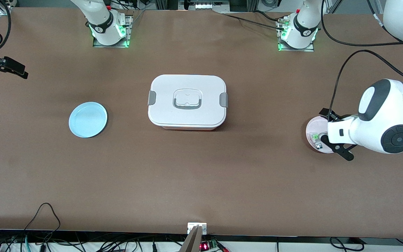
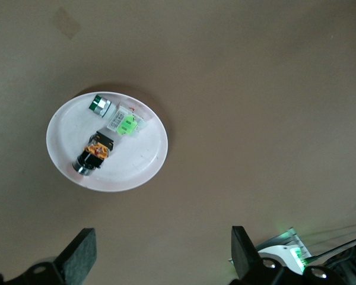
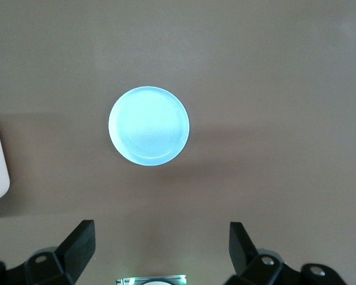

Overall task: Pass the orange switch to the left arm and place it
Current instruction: 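Open the left gripper and raise it away from the plate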

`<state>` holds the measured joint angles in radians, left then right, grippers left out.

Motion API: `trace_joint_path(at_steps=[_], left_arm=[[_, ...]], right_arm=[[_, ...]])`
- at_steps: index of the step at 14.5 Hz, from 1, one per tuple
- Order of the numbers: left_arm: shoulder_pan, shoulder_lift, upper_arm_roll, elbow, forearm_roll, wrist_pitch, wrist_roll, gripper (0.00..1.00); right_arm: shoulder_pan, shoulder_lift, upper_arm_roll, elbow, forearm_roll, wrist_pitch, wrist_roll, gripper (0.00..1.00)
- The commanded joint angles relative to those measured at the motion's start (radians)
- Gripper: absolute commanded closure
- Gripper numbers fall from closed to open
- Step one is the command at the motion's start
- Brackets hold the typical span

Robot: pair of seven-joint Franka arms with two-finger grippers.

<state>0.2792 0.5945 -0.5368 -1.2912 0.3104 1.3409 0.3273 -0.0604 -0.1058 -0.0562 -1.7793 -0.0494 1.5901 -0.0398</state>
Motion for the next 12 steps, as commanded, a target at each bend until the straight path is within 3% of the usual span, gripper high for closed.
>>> trace_joint_path(at_steps=[1, 3, 4, 7, 8, 12], left_arm=[[-0.032, -0.054, 0.02, 0.067, -0.023, -0.069, -0.071, 0.0], [-0.044, -0.155, 0.07, 0.005, -0.063, -0.024, -0.071, 0.0], [-0.064, -0.22, 0.146, -0.041, -0.115, 0.041, -0.071, 0.0], [-0.303, -0.369, 0.516, -0.169, -0.276, 0.136, -0.118, 0.0], [-0.336, -0.416, 0.57, -0.222, -0.316, 0.156, -0.172, 0.0], [-0.341, -0.539, 0.587, -0.299, -0.321, 0.277, -0.284, 0.0]], right_arm=[[0.002, -0.047, 0.013, -0.005, 0.01, -0.03, 0.046, 0.0], [0.002, -0.095, 0.018, -0.043, 0.002, -0.032, 0.028, 0.0], [0.002, -0.103, 0.013, -0.054, 0.002, -0.038, -0.01, 0.0], [0.002, -0.112, 0.015, -0.054, 0.008, -0.058, -0.006, 0.0], [0.004, -0.118, 0.018, -0.054, 0.008, -0.059, 0.018, 0.0], [0.002, -0.117, 0.016, -0.039, 0.006, -0.082, 0.034, 0.0]])
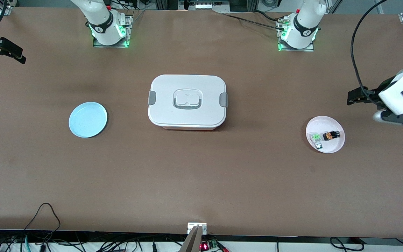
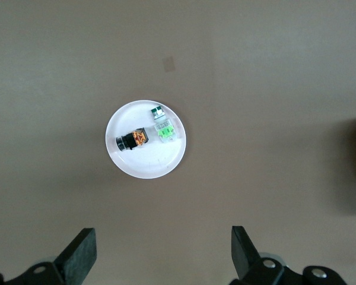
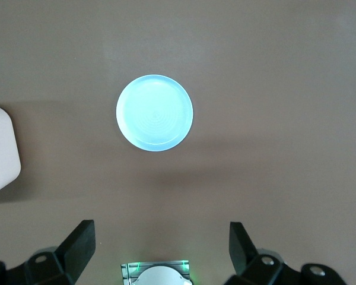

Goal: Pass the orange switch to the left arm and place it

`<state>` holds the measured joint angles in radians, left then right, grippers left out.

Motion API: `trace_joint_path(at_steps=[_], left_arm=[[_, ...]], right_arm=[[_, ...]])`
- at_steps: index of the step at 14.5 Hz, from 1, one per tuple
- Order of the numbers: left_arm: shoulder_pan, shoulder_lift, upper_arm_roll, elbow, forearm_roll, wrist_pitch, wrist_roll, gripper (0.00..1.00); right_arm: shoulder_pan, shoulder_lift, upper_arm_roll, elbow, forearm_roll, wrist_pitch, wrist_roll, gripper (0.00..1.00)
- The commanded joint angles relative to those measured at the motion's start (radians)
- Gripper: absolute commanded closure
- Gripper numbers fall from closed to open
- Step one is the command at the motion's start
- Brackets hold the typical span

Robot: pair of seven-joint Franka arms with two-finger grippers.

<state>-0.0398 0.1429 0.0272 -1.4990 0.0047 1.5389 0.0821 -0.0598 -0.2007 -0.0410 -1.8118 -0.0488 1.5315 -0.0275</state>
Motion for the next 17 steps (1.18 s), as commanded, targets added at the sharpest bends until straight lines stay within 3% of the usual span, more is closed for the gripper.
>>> trace_joint_path(at_steps=[1, 4, 8, 11, 14, 17], left_arm=[[-0.022, -0.089, 0.023, -0.093, -0.012, 0.105, -0.035, 0.0], [-0.022, -0.039, 0.016, -0.047, -0.005, 0.113, -0.038, 0.0], [-0.012, -0.048, 0.007, -0.076, -0.002, 0.163, -0.05, 0.0], [-0.006, -0.084, 0.007, -0.151, -0.002, 0.24, -0.048, 0.0], [-0.008, -0.19, 0.005, -0.308, 0.0, 0.314, -0.05, 0.0], [-0.006, -0.189, 0.01, -0.308, -0.002, 0.297, -0.05, 0.0]], right_arm=[[0.001, -0.019, 0.001, -0.004, 0.006, -0.024, 0.02, 0.0], [0.0, -0.014, 0.0, 0.002, 0.007, -0.013, 0.021, 0.0], [0.0, -0.013, 0.0, 0.006, 0.01, -0.014, 0.021, 0.0], [0.001, -0.013, 0.003, 0.023, 0.01, -0.025, 0.021, 0.0], [0.001, -0.013, 0.0, 0.023, 0.01, -0.027, 0.023, 0.0], [0.001, -0.013, 0.001, 0.029, 0.01, -0.025, 0.021, 0.0]])
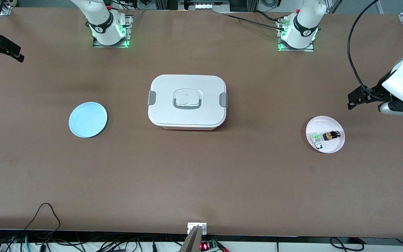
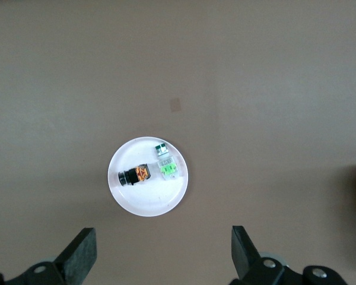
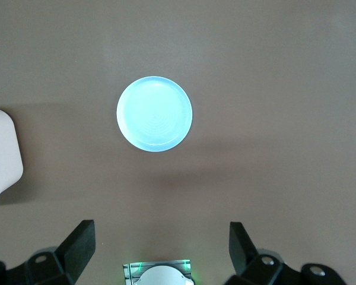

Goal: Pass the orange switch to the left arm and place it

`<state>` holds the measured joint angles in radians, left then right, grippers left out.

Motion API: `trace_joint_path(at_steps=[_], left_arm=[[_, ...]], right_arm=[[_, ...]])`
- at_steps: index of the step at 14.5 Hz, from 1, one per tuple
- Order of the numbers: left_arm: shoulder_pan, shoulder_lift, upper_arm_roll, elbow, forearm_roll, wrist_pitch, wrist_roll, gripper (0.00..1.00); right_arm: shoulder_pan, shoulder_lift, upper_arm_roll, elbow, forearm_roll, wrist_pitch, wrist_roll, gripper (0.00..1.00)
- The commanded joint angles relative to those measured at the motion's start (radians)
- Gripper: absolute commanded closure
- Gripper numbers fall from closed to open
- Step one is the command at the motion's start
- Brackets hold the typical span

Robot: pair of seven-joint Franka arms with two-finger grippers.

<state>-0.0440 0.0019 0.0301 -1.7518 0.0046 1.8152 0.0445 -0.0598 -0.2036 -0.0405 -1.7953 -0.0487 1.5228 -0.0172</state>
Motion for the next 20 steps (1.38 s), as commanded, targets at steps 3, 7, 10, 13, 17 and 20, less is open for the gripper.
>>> trace_joint_path(at_steps=[3, 7, 10, 13, 17, 20], left_arm=[[-0.002, -0.048, 0.005, -0.048, -0.002, 0.013, -0.012, 0.0], [-0.004, -0.048, 0.002, -0.045, -0.002, 0.004, -0.014, 0.0], [-0.004, -0.048, 0.002, -0.043, -0.002, -0.008, -0.014, 0.0], [-0.004, -0.048, 0.002, -0.043, -0.003, -0.013, -0.014, 0.0], [-0.008, -0.045, 0.001, -0.026, -0.003, -0.014, -0.012, 0.0], [-0.014, -0.045, 0.001, -0.026, -0.003, -0.014, -0.014, 0.0]], right_arm=[[0.002, -0.01, 0.001, 0.013, 0.01, -0.018, 0.013, 0.0], [0.002, -0.01, 0.001, 0.013, 0.01, -0.018, 0.013, 0.0], [0.002, -0.011, 0.001, 0.013, 0.009, -0.018, 0.011, 0.0], [0.002, -0.011, 0.001, 0.013, 0.01, -0.018, 0.011, 0.0], [0.002, -0.014, 0.001, 0.01, 0.009, -0.018, 0.011, 0.0], [0.002, -0.023, 0.001, -0.003, 0.009, -0.013, 0.011, 0.0]])
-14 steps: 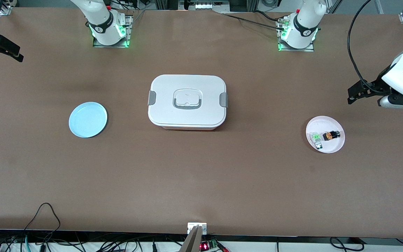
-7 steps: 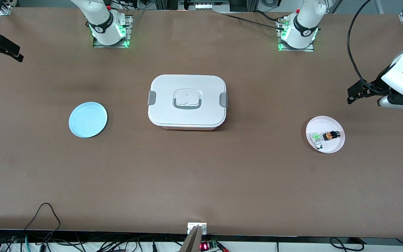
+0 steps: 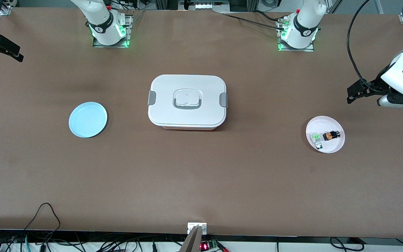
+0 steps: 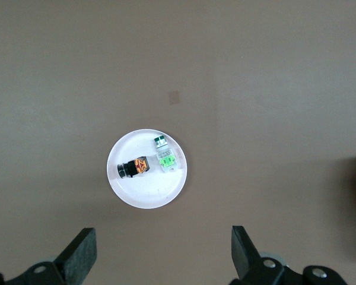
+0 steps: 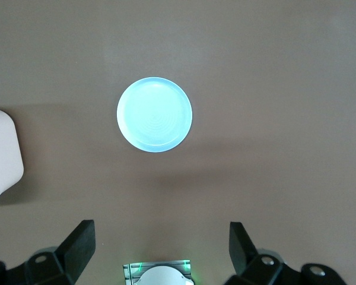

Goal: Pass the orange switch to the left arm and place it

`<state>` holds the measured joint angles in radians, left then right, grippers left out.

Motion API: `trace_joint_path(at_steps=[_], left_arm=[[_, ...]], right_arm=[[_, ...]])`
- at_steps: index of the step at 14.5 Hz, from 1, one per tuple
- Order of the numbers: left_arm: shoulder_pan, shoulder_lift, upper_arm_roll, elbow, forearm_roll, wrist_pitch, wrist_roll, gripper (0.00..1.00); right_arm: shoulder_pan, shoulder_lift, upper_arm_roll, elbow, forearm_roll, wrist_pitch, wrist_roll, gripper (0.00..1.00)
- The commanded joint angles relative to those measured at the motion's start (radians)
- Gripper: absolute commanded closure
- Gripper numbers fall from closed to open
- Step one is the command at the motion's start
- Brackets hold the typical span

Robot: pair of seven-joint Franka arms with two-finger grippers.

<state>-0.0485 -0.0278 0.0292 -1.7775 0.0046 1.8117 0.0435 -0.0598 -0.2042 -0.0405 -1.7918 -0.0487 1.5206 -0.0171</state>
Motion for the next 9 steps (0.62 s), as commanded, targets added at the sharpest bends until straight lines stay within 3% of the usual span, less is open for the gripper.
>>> trace_joint_path(at_steps=[1, 9], left_arm=[[-0.008, -0.015, 0.001, 0.0, -0.003, -0.011, -0.013, 0.0], [-0.008, -0.015, 0.001, 0.001, -0.002, -0.011, -0.014, 0.0]], right_arm=[[0.002, -0.029, 0.001, -0.014, 0.009, -0.013, 0.011, 0.0], [0.003, -0.043, 0.007, -0.028, 0.01, 0.001, 0.011, 0.0]])
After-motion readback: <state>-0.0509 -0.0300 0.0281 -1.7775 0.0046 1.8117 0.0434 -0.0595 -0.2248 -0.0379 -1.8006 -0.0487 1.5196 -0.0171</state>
